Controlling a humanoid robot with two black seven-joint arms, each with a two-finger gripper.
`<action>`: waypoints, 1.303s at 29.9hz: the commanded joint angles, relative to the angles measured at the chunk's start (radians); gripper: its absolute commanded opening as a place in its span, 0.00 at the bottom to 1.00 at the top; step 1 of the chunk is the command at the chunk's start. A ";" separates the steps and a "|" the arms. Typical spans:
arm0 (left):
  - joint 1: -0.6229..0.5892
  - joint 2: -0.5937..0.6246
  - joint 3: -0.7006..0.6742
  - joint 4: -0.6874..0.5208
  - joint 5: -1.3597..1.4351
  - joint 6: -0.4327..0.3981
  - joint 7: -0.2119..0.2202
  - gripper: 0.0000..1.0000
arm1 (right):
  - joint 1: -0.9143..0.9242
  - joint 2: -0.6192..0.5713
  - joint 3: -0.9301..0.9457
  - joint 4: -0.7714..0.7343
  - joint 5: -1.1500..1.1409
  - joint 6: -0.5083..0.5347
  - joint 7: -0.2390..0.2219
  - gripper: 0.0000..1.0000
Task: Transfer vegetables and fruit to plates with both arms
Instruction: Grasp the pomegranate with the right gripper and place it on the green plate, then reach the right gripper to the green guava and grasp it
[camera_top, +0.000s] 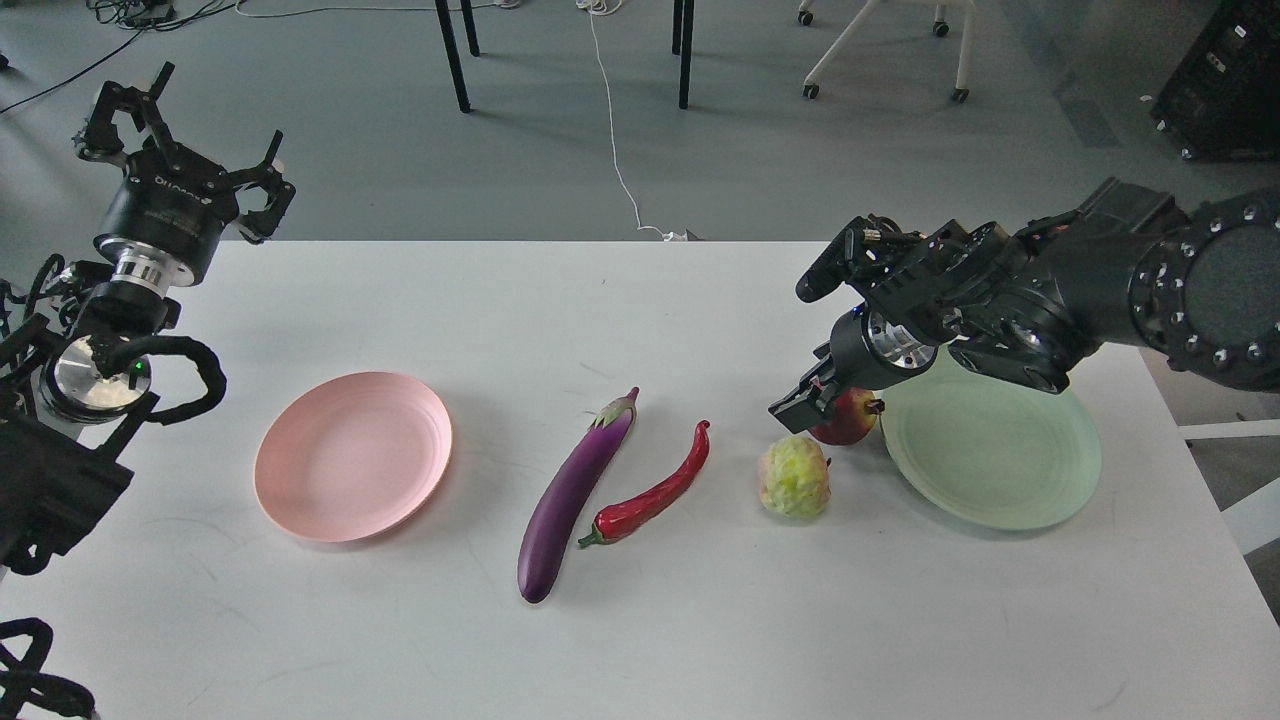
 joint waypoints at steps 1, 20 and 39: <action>-0.001 0.002 0.000 0.001 0.002 0.000 0.000 0.98 | -0.002 0.008 -0.036 -0.001 -0.004 0.000 0.000 0.90; -0.001 0.032 0.002 0.001 0.002 0.000 0.003 0.98 | 0.078 -0.089 -0.027 0.007 -0.012 0.001 0.000 0.50; -0.001 0.035 0.011 0.001 0.003 0.000 -0.003 0.98 | -0.058 -0.291 -0.080 -0.025 -0.064 -0.014 -0.016 0.74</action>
